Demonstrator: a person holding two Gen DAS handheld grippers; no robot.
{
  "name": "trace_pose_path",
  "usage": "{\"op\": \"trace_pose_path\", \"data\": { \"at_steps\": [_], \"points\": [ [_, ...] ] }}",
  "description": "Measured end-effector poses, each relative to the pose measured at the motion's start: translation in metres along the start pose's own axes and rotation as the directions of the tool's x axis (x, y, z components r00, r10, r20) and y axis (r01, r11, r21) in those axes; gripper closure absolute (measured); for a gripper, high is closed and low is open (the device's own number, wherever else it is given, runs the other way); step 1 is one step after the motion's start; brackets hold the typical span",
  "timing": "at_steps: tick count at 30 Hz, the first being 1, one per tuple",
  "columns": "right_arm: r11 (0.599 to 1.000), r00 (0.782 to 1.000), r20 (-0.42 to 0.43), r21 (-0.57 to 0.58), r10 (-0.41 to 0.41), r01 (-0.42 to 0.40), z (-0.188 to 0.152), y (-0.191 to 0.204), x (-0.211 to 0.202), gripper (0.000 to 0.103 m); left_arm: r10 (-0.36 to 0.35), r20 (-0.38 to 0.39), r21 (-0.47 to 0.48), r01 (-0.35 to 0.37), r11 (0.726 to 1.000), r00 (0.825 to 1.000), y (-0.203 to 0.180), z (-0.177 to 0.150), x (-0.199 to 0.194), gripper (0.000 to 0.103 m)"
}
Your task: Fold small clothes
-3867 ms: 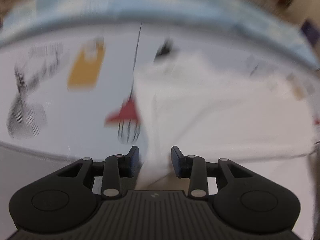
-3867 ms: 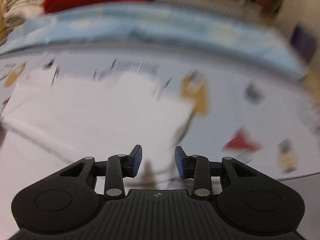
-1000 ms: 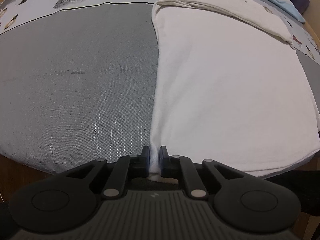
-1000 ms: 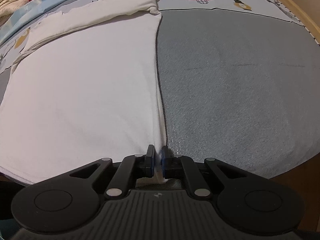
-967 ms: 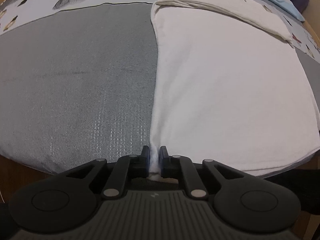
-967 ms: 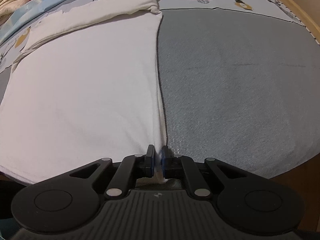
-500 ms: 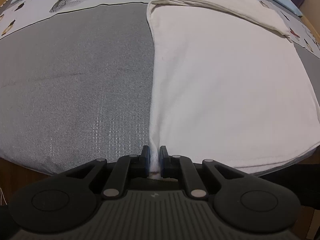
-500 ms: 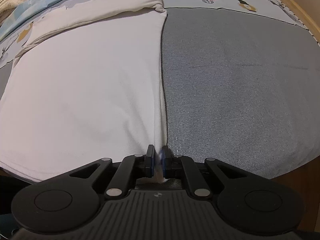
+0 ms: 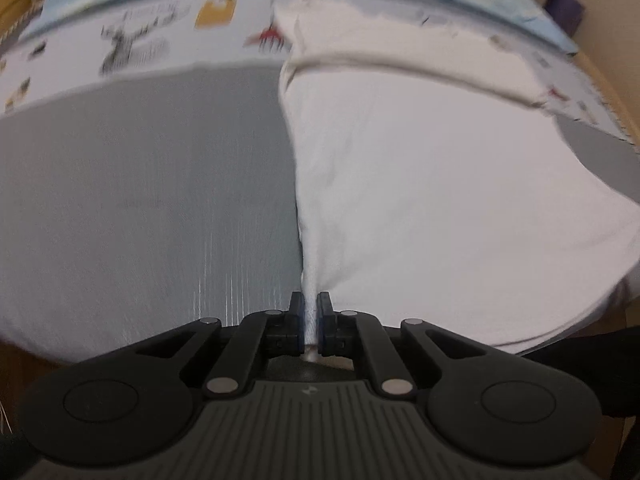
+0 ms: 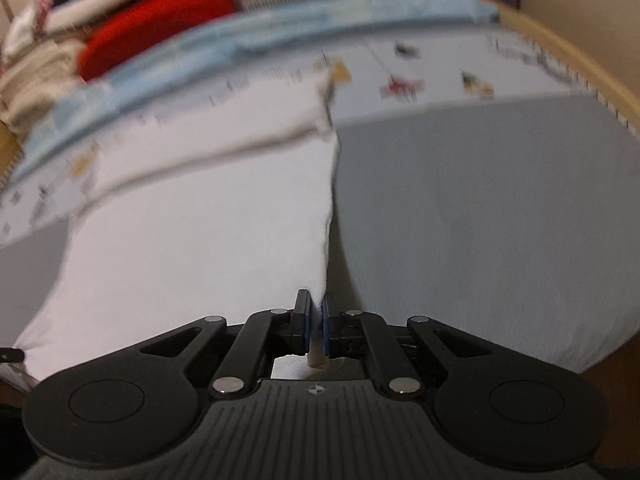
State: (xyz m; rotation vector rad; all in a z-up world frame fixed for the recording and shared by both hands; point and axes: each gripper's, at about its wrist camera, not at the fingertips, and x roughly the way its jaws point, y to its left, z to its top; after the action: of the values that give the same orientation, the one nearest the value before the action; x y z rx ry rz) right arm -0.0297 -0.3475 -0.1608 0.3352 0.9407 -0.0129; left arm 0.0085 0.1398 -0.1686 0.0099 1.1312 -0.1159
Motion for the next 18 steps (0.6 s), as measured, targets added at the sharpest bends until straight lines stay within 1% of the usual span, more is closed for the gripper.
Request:
{"op": "trace_pose_path", "data": {
  "at_steps": [2, 5, 8, 10, 12, 14, 15, 16, 18],
  "points": [
    [1.000, 0.999, 0.043, -0.015, 0.016, -0.015, 0.008, -0.001, -0.020, 0.098, -0.007, 0.047, 0.037, 0.006, 0.999, 0.999, -0.004, 0.002, -0.021, 0.097],
    [0.999, 0.994, 0.097, -0.027, 0.048, -0.046, 0.015, -0.002, -0.053, 0.099, -0.036, 0.118, 0.082, 0.027, 0.996, 0.992, -0.006, 0.002, -0.059, 0.098],
    [0.996, 0.988, 0.131, -0.037, 0.087, -0.083, 0.014, -0.004, -0.088, 0.099, -0.071, 0.179, 0.123, 0.050, 0.991, 0.981, -0.004, -0.003, -0.101, 0.098],
    [0.994, 0.985, 0.129, -0.032, 0.111, -0.108, 0.010, -0.006, -0.112, 0.099, -0.107, 0.213, 0.136, 0.079, 0.988, 0.971, 0.004, -0.013, -0.135, 0.098],
    [0.988, 0.980, 0.129, -0.005, 0.153, -0.154, -0.002, -0.011, -0.140, 0.099, -0.150, 0.237, 0.125, 0.123, 0.985, 0.960, 0.013, -0.024, -0.167, 0.098],
    [0.982, 0.973, 0.141, 0.021, 0.184, -0.189, -0.019, -0.016, -0.167, 0.099, -0.207, 0.267, 0.101, 0.187, 0.977, 0.941, 0.024, -0.041, -0.195, 0.098],
    [0.979, 0.971, 0.138, 0.029, 0.195, -0.201, -0.025, -0.018, -0.174, 0.099, -0.229, 0.281, 0.089, 0.212, 0.973, 0.932, 0.029, -0.049, -0.206, 0.098],
    [0.979, 0.972, 0.134, 0.044, 0.194, -0.201, -0.030, -0.020, -0.178, 0.099, -0.241, 0.288, 0.074, 0.229, 0.971, 0.927, 0.034, -0.056, -0.213, 0.098],
    [0.975, 0.975, 0.112, 0.091, 0.193, -0.203, -0.034, -0.025, -0.176, 0.099, -0.241, 0.286, 0.044, 0.238, 0.970, 0.927, 0.042, -0.060, -0.216, 0.098]
  ]
}}
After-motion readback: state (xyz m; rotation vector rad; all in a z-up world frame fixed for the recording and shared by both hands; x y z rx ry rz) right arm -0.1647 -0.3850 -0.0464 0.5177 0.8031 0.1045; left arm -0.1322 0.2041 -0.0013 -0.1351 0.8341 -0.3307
